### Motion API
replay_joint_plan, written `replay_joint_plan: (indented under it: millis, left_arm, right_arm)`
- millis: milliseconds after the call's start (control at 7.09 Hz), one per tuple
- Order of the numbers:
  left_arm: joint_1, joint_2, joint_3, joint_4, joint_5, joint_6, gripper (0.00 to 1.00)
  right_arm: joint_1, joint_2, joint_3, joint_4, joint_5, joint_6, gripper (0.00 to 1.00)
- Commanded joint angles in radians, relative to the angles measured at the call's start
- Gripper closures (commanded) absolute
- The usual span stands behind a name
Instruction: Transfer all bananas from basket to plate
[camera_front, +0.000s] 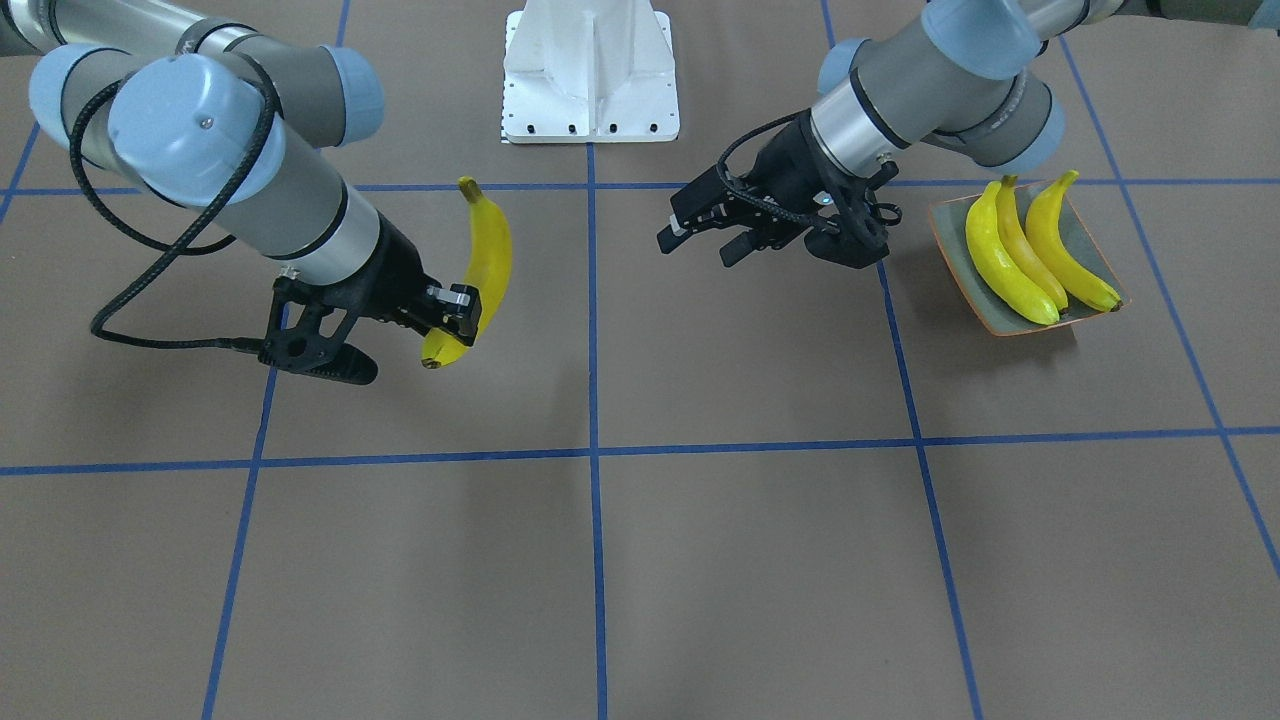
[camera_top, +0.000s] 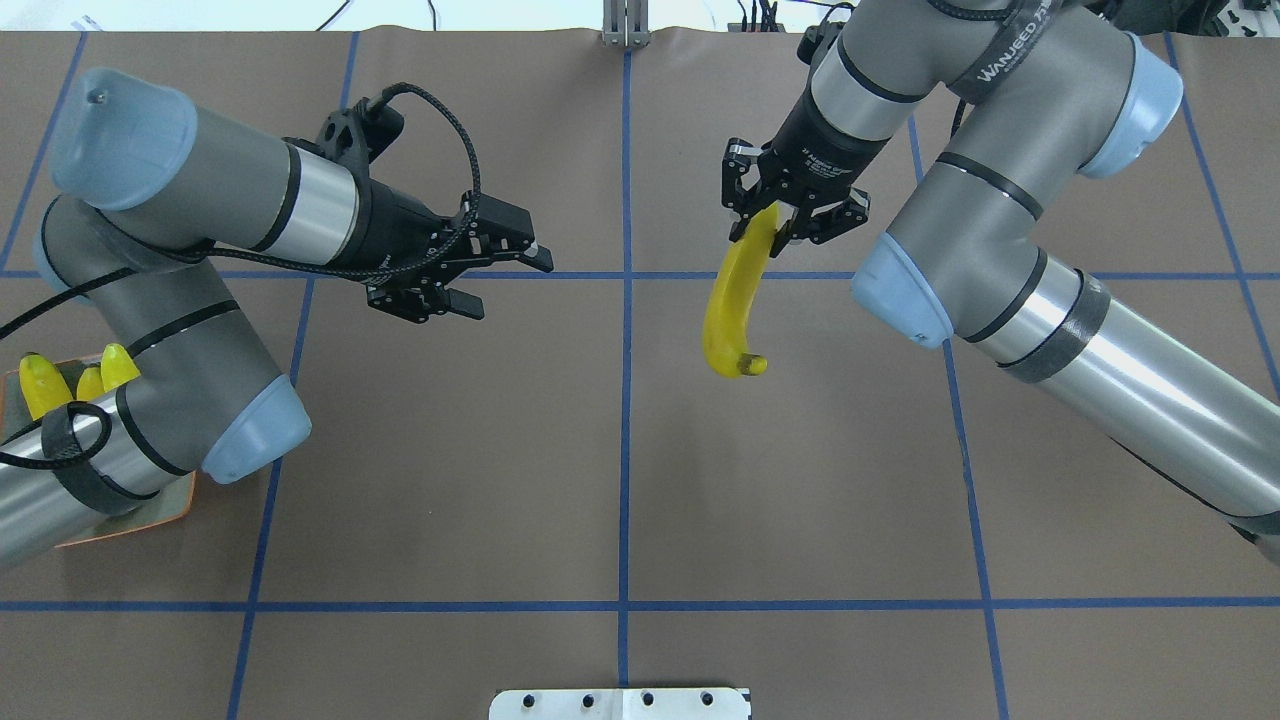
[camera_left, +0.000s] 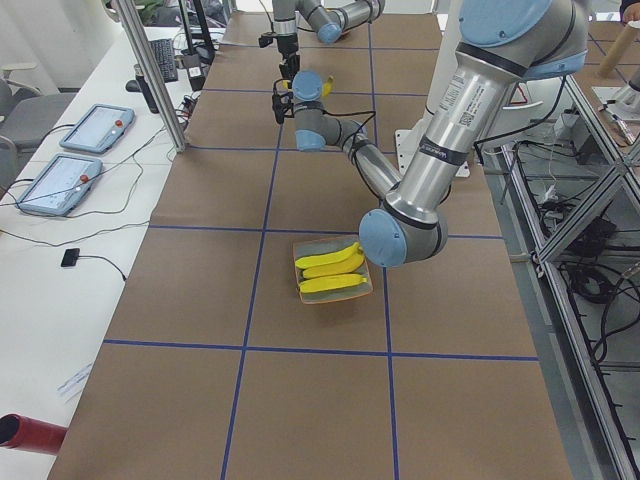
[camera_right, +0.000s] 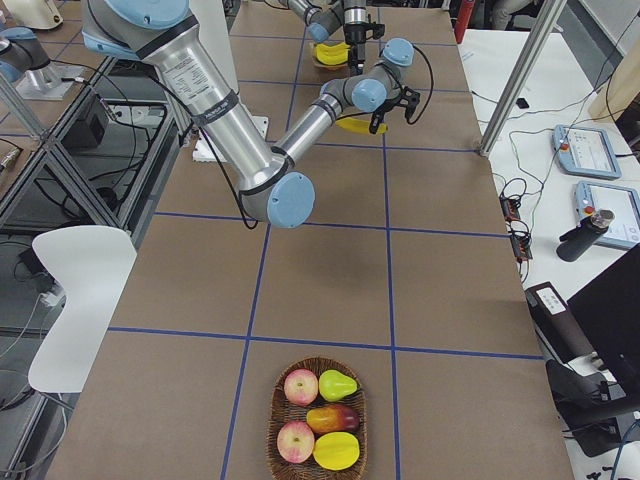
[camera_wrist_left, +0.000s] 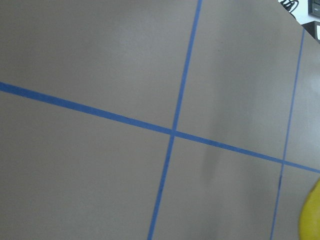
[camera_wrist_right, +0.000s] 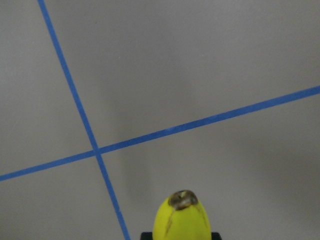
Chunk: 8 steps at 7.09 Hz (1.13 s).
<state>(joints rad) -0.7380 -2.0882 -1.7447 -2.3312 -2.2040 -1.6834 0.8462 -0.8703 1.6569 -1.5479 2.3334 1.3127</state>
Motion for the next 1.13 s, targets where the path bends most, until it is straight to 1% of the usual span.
replay_joint_plan:
  millis: [0, 141, 282, 423, 705, 988]
  left_arm:
    - [0.035, -0.030, 0.002, 0.001, 0.003, -0.010, 0.00]
    - [0.040, -0.050, 0.007, 0.003, 0.004, -0.024, 0.00]
    - [0.040, -0.058, 0.008, 0.003, 0.004, -0.036, 0.00]
    - [0.043, -0.075, 0.014, 0.001, 0.006, -0.053, 0.00]
    - [0.057, -0.095, 0.024, 0.001, 0.009, -0.059, 0.00]
    - [0.072, -0.148, 0.079, 0.001, 0.010, -0.068, 0.00]
  right_arm:
    - [-0.035, 0.010, 0.011, 0.070, 0.000, 0.037, 1.00]
    - [-0.038, 0.007, 0.009, 0.128, 0.000, 0.055, 1.00]
    - [-0.039, 0.005, 0.009, 0.152, 0.000, 0.068, 1.00]
    - [-0.039, 0.005, 0.017, 0.154, 0.001, 0.072, 1.00]
    - [-0.044, 0.002, 0.027, 0.207, 0.004, 0.092, 1.00]
    - [-0.049, 0.001, 0.030, 0.220, 0.004, 0.092, 1.00]
